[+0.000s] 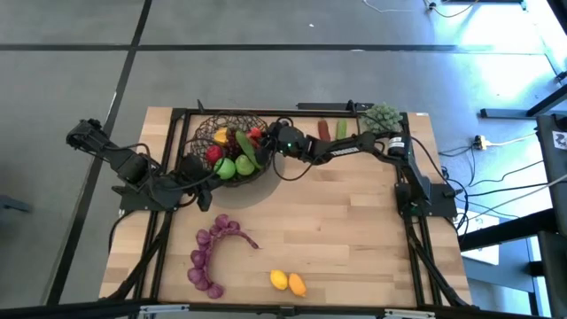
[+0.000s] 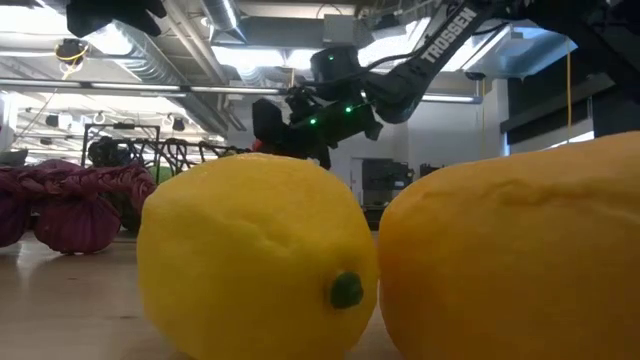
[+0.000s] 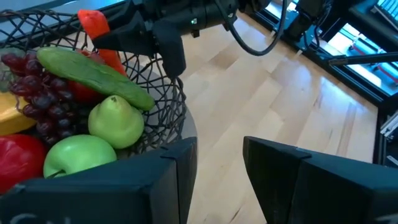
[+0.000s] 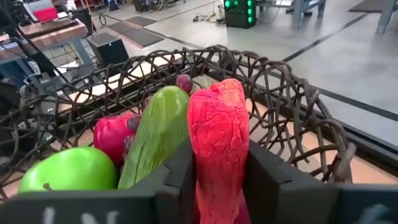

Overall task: Build produce basket
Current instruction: Put the orange carrot into the black wire basket

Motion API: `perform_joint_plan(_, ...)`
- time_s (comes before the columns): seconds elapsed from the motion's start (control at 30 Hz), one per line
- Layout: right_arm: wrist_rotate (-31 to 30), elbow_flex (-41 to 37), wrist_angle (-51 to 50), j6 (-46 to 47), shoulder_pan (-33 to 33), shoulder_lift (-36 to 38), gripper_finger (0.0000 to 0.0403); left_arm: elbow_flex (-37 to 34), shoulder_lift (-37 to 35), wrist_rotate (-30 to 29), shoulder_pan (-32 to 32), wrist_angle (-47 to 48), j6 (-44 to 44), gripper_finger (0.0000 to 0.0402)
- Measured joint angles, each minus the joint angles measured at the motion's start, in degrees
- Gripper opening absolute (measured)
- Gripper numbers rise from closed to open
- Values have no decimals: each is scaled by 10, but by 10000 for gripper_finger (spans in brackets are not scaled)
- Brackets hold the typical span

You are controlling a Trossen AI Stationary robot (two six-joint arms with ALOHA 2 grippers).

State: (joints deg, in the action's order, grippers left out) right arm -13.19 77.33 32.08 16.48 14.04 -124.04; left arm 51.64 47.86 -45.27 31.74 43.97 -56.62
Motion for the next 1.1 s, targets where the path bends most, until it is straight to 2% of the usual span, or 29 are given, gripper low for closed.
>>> perform_joint_plan(0.2,-1,3,-8,57,4,0,117,0,0,-3,0,1,0,121)
perform_joint_plan(0.53,0,3,-10,55,4,1,125,0,0,-3,0,1,-3,121)
perform_joint_plan(0.7,29,7,-11,43,4,4,124,0,0,-3,0,1,-3,121)
perform_joint_plan(0.93,26,8,-23,71,4,5,114,0,0,-3,0,1,-3,121)
perform_joint_plan(1.1,25,8,-27,75,5,5,133,0,0,-3,0,1,-3,121)
